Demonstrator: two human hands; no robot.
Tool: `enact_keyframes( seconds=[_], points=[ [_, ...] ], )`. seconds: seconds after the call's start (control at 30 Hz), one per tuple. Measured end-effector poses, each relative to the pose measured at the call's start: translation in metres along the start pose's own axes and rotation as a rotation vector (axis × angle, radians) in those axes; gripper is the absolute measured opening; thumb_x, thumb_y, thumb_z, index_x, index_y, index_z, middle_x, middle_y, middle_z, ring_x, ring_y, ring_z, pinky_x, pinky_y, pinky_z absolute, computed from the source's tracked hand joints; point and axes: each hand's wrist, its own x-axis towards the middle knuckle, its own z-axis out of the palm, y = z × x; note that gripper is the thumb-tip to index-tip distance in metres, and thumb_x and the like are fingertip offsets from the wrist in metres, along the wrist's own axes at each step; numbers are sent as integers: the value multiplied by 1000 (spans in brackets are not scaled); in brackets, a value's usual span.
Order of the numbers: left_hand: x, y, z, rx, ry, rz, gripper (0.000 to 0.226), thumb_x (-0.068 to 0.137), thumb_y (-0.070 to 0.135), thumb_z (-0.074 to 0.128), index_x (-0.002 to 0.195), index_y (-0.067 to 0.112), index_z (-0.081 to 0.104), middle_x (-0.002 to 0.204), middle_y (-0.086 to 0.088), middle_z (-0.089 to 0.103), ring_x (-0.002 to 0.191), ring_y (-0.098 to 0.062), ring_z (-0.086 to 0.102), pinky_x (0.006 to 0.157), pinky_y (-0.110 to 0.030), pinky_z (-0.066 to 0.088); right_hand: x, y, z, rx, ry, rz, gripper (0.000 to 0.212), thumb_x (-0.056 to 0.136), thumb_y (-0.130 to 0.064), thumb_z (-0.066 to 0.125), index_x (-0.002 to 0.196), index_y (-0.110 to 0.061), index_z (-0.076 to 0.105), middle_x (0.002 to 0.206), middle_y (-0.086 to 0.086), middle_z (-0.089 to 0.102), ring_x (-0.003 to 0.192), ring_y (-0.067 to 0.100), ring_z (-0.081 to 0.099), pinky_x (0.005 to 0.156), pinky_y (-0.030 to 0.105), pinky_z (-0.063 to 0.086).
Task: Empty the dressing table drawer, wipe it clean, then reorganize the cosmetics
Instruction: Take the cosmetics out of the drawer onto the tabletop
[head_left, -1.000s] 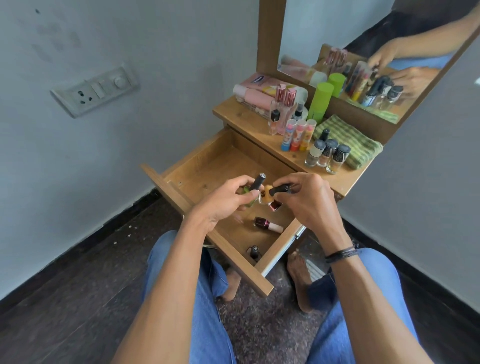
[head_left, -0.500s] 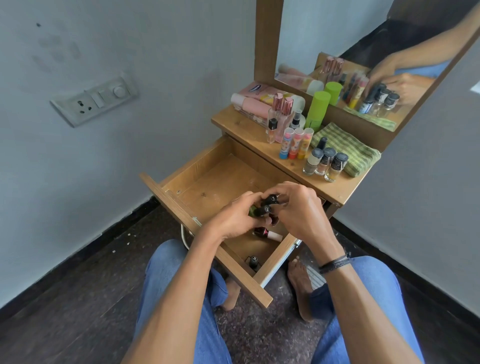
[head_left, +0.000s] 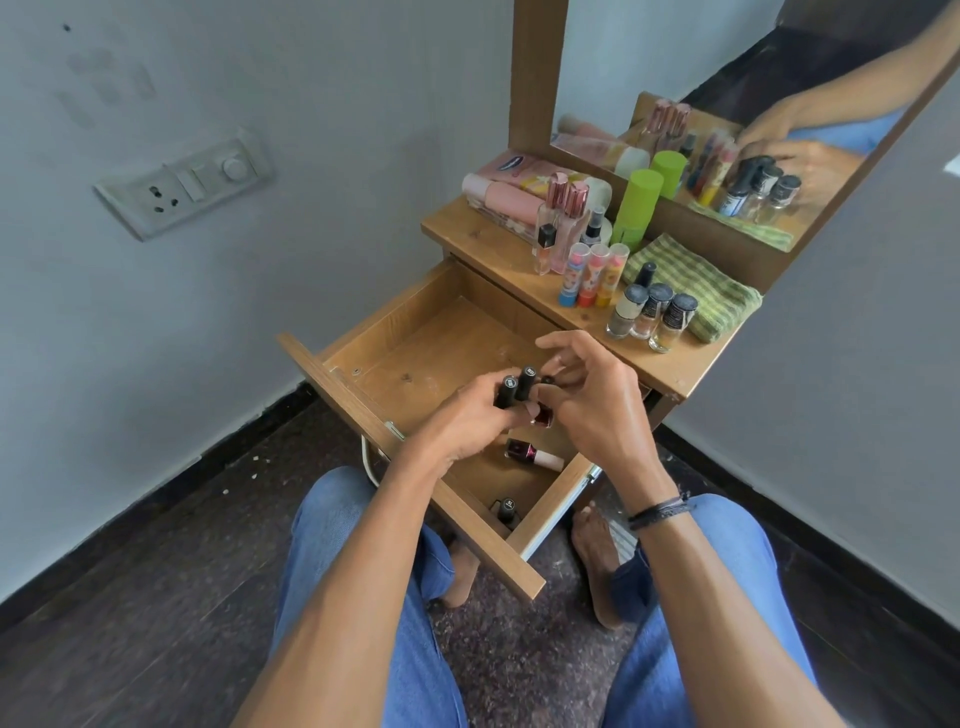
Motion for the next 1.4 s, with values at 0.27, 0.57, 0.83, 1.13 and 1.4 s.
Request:
enact_keyframes(
  seconds=[0.27, 0.57, 0.83, 1.13, 1.4],
  points=[
    [2, -1, -1, 4, 96, -5, 16, 93, 40, 71, 108, 43, 69, 102, 13, 75, 107, -14, 66, 98, -48, 52, -1, -6, 4, 122, -3, 8, 38, 83, 2, 79, 111, -19, 66, 91, -2, 67, 73, -4, 66, 63, 11, 51],
    [5, -3, -1, -32, 197, -47, 31, 94, 46, 67, 124, 41, 65, 114, 9, 72, 110, -18, 62, 81, -34, 52, 6, 3, 5, 205, -60, -34, 36, 84, -1, 79, 109, -23, 66, 101, -11, 72, 97, 0, 71, 87, 22, 57],
    [7, -6, -13, -107, 342, -118, 53, 81, 57, 67, 132, 43, 58, 123, 10, 67, 113, -21, 62, 100, -50, 52, 0, 15, 11, -391, -126, -25, 23, 89, -14, 74, 110, -22, 70, 107, -9, 65, 94, 12, 67, 85, 33, 57],
    [0, -4, -32, -197, 468, -94, 34, 97, 42, 64, 129, 34, 60, 113, 11, 69, 96, -8, 64, 86, -39, 58, -12, 10, 41, -869, -367, -76, 14, 98, -32, 60, 103, -19, 64, 99, 0, 65, 94, 24, 67, 71, 35, 50],
    [-8, 8, -51, -204, 543, -78, 14, 100, 40, 60, 104, 39, 47, 94, 17, 58, 104, -21, 64, 98, -44, 52, 5, -16, 27, -613, -315, 92, 22, 88, -29, 70, 110, -28, 72, 102, -5, 63, 84, 16, 65, 69, 29, 56]
  ],
)
